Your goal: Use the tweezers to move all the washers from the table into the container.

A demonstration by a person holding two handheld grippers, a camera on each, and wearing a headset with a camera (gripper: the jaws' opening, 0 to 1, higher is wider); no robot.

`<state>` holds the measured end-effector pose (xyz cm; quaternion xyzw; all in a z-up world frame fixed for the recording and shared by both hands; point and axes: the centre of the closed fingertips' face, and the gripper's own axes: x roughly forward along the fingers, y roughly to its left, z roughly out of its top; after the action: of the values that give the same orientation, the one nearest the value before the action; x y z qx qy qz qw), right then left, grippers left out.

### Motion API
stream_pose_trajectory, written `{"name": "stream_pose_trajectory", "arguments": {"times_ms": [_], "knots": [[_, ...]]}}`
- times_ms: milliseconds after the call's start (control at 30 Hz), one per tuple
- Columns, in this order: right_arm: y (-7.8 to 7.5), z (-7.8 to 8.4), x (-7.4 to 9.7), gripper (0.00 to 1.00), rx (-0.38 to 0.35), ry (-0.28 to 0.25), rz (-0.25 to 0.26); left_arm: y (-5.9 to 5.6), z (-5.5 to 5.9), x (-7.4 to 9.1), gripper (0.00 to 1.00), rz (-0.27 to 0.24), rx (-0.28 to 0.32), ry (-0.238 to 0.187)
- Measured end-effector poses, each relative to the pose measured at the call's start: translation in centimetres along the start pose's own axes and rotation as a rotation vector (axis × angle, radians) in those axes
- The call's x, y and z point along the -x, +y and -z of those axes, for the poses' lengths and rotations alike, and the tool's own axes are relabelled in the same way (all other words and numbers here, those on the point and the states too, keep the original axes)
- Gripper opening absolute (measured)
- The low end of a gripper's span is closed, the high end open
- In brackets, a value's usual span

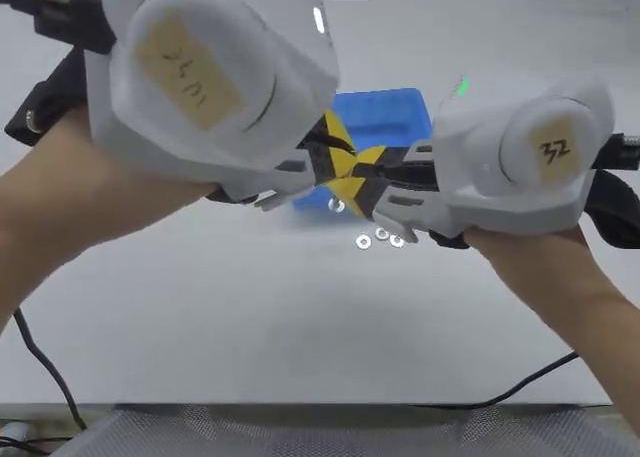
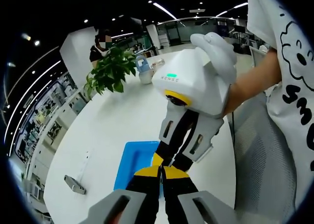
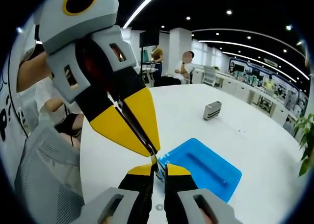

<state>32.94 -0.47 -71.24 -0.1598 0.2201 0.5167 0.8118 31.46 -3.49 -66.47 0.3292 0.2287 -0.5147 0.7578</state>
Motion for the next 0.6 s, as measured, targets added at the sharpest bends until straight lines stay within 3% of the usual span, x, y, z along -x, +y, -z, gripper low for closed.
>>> {"name": "stream_pose_trajectory", "arguments": {"times_ms": [400, 600], "knots": [[-1.0, -1.6, -0.3, 0.03, 0.038, -0.020, 0.012, 1.6, -0.4, 0.6, 0.00, -0.034, -0.024, -0.005], [-1.9, -1.6, -1.2, 0.03, 0.048, -0.022, 0.034, 2.7, 0.2, 0.0, 0.00, -0.063, -0.022, 0.000]]}}
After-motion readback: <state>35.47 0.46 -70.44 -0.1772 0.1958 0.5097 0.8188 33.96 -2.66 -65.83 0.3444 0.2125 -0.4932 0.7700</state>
